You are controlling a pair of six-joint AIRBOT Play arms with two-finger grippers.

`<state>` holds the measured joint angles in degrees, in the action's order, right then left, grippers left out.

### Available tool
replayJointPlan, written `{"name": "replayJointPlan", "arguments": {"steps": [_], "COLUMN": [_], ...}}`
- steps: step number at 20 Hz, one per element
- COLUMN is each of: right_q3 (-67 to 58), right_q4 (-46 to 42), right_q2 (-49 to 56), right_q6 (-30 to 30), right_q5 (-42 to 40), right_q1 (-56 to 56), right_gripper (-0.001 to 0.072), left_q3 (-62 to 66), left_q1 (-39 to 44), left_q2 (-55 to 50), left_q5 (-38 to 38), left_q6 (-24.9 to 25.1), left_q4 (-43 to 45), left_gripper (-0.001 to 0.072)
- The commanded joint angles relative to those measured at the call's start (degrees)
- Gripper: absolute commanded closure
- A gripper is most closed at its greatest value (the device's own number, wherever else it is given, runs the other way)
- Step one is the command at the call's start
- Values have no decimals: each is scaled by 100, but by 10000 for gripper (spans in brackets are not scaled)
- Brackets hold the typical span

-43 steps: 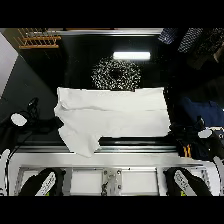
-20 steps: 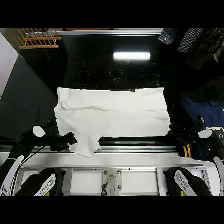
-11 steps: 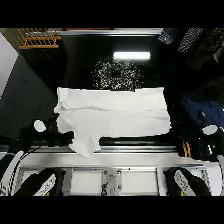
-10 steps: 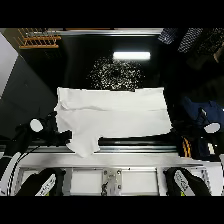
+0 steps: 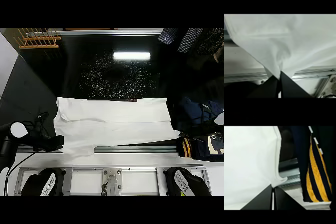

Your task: Fold the clothes and pants, and hang the long-sleeved shirts on hangers.

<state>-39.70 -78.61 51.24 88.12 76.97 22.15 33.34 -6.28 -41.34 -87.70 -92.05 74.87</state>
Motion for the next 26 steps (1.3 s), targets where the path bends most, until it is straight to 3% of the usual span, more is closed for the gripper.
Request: {"name": "replayJointPlan", "arguments": {"steps": [1,5,12,16,17,18,19,21,24,26], "right_q3": [-472,-1421,-3261,-3637,-3637,-3637,-3648,-3674,-3510,-3161], "right_q4": [-466,-525,-511,-35,247,511,758,1091,1139,1196], "right_q2": [328,1357,3322,3805,3829,3823,3792,3639,3314,3215], "right_q6": [374,608,791,793,791,765,636,190,-774,-1198], "right_q5": [133,-76,-280,-1067,-1423,-1777,-2105,-2337,-1801,-1228], "right_q1": [-509,-1082,-1504,-1652,-1652,-1648,-1644,-1587,-1235,-793], "right_gripper": [706,705,704,688,578,325,140,137,137,137], "left_q3": [592,1899,3965,4756,4975,5195,5412,5842,5836,5309], "left_q1": [-13,-13,-11,-13,-13,-13,-39,-127,-103,26], "left_q2": [-586,-1954,-4221,-5034,-5189,-5298,-5359,-5344,-5018,-4673], "left_q5": [105,691,929,933,981,1049,1150,1309,1405,1591], "left_q6": [175,428,577,577,575,573,568,568,570,573], "left_q4": [13,20,2,-4,-13,-103,-297,-715,-800,-807], "left_gripper": [701,701,701,695,458,160,106,106,120,563]}}
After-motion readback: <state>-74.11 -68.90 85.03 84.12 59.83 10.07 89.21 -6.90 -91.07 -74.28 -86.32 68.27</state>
